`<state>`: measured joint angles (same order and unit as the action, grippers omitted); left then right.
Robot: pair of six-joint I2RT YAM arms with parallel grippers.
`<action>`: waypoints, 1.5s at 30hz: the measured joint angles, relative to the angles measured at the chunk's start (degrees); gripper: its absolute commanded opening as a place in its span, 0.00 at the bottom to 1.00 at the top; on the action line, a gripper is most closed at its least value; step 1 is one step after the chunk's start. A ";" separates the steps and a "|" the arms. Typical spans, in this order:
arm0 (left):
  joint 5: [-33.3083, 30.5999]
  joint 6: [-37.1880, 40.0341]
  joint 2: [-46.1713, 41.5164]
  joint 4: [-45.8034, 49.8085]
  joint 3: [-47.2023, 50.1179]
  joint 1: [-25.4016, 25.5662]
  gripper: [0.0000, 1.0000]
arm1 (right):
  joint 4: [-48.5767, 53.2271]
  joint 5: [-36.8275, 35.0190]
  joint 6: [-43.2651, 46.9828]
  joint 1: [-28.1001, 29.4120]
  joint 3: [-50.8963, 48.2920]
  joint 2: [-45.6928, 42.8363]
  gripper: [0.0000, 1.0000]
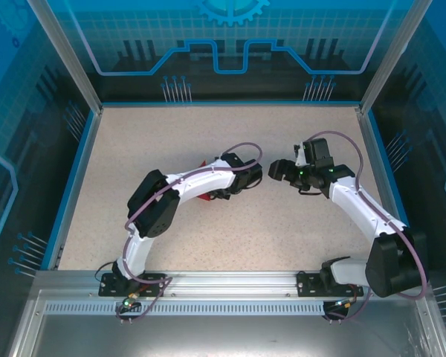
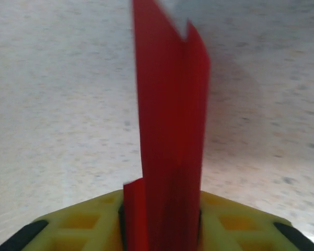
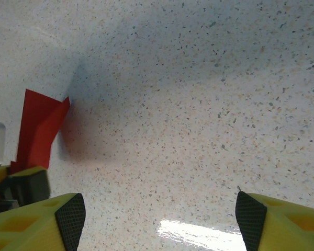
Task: Fold a paper plane with a square sheet of paper (pick it up from the middle)
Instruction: Turn over the paper at the center of the table, then rotate the paper at the center of the table.
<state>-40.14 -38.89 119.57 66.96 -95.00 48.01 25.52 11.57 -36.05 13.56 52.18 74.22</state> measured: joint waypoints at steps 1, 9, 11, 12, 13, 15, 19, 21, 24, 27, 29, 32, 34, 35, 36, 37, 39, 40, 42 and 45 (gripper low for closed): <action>1.79 0.37 -0.13 -1.70 0.02 0.11 0.57 | 0.02 -0.31 -0.15 0.00 -0.02 0.00 0.77; 21.14 1.18 -9.14 -19.21 9.01 -2.97 0.89 | -0.70 -0.68 -1.44 0.63 -0.61 0.87 0.76; 25.86 0.44 -14.19 -23.52 13.16 -6.08 0.94 | -1.42 -0.74 -1.46 2.45 -0.61 1.84 0.75; 27.47 0.11 -16.35 -25.14 14.84 -7.63 0.97 | -1.84 -0.76 -1.49 3.63 -0.61 2.40 0.74; 29.44 -0.50 -18.95 -27.26 17.05 -9.68 0.99 | -2.47 -0.90 -1.62 5.29 -0.61 3.21 0.74; 32.15 -1.95 -23.52 -30.64 21.16 -13.55 0.99 | -3.45 -1.29 -1.88 9.25 -0.17 5.53 0.70; 34.05 -4.81 -29.51 -34.40 27.98 -19.96 0.99 | -4.22 -2.78 -2.64 19.28 4.17 13.64 0.63; 34.32 -6.21 -31.30 -35.30 30.88 -21.79 0.99 | -4.46 -3.45 -2.97 23.71 7.78 18.23 0.60; 35.12 -8.24 -33.88 -36.59 35.30 -24.44 0.99 | -4.79 -4.07 -2.93 28.81 13.97 25.14 0.56; 35.80 -9.86 -36.46 -37.20 38.97 -27.02 0.99 | -4.76 -4.31 -2.91 31.78 19.78 31.45 0.54; 36.00 -10.73 -37.59 -37.33 40.28 -28.17 0.99 | -5.05 -4.68 -2.91 32.44 21.68 34.16 0.54; 36.46 -11.19 -38.32 -38.34 41.09 -28.59 0.99 | -2.58 -5.90 -2.62 32.24 23.17 36.15 0.54; 36.83 -11.58 -39.45 -38.62 42.29 -28.79 0.99 | -1.81 -7.30 -1.70 32.02 26.86 39.45 0.54; 37.00 -11.80 -39.89 -38.62 42.73 -28.98 0.99 | -1.81 -8.04 -1.14 31.82 28.26 40.92 0.54; 37.11 -11.82 -40.15 -38.66 42.97 -29.14 0.99 | -1.70 -8.55 -0.59 31.71 28.96 41.86 0.54; 37.31 -11.82 -40.26 -38.84 43.17 -29.22 0.99 | -1.40 -9.11 0.20 31.45 29.31 42.64 0.54; 37.88 -11.82 -40.24 -39.23 43.41 -29.31 0.99 | -0.37 -9.68 2.19 31.10 29.40 43.74 0.54; 38.32 -11.80 -40.24 -39.26 43.50 -29.33 0.99 | 0.09 -9.73 3.67 30.99 29.44 44.30 0.54; 39.10 -11.78 -40.24 -39.58 43.74 -29.33 0.99 | 0.72 -9.40 7.06 30.71 30.01 44.57 0.53; 40.09 -11.76 -40.22 -39.95 43.93 -29.33 0.99 | 0.87 -8.33 13.60 30.25 29.55 44.61 0.52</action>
<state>-0.05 -50.65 79.35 27.00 -51.07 18.68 26.39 3.25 -22.46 43.81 81.73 118.83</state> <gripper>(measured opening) 0.986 0.527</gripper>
